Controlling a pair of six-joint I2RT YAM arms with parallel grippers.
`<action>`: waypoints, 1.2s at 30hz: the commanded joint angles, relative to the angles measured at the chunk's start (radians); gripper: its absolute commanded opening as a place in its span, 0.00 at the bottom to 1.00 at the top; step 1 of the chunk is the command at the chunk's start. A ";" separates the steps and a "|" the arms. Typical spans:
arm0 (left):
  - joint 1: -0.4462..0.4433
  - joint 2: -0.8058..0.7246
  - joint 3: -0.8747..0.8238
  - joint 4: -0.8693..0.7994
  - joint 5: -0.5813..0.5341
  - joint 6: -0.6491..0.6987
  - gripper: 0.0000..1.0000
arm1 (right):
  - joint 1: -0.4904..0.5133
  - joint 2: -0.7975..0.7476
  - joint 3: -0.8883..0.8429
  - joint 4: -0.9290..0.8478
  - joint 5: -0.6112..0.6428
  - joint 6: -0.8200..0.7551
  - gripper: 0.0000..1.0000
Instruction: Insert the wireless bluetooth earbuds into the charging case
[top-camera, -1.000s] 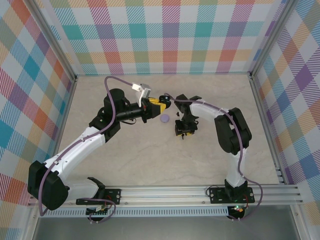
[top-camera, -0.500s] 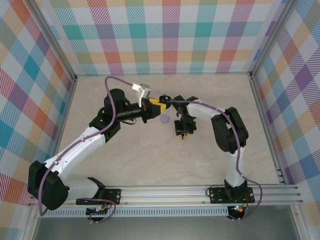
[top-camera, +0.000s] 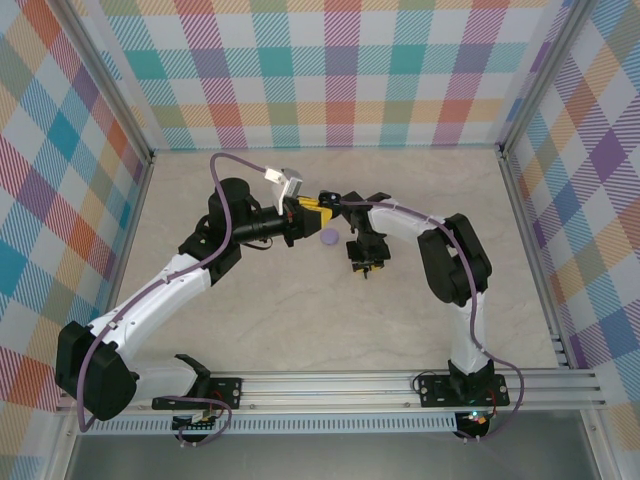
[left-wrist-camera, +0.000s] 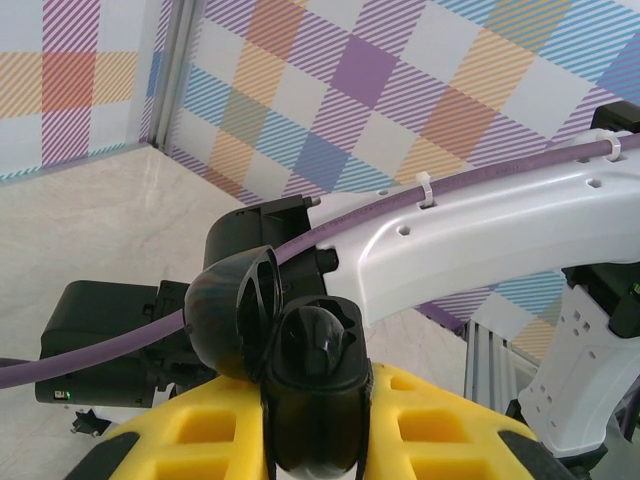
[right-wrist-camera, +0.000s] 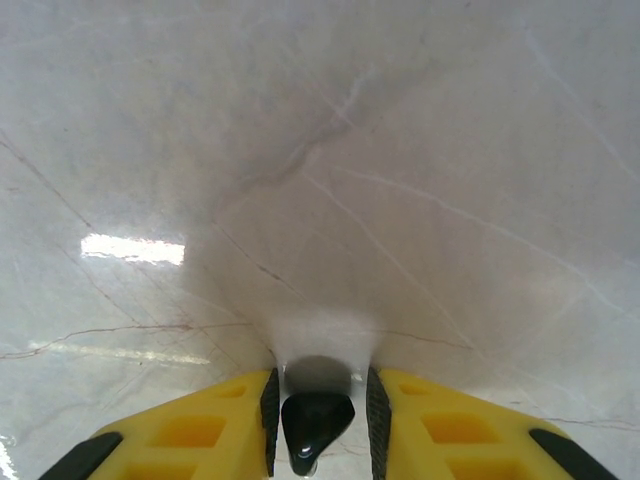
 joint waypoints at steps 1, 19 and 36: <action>-0.012 -0.011 -0.008 0.012 -0.005 0.008 0.02 | 0.011 0.025 0.017 -0.033 0.019 0.016 0.32; -0.012 -0.016 -0.010 0.008 -0.009 0.010 0.02 | 0.022 0.027 0.019 -0.047 0.035 0.024 0.24; -0.012 -0.012 -0.003 -0.006 -0.017 0.015 0.02 | -0.034 -0.116 -0.071 0.104 0.016 0.052 0.23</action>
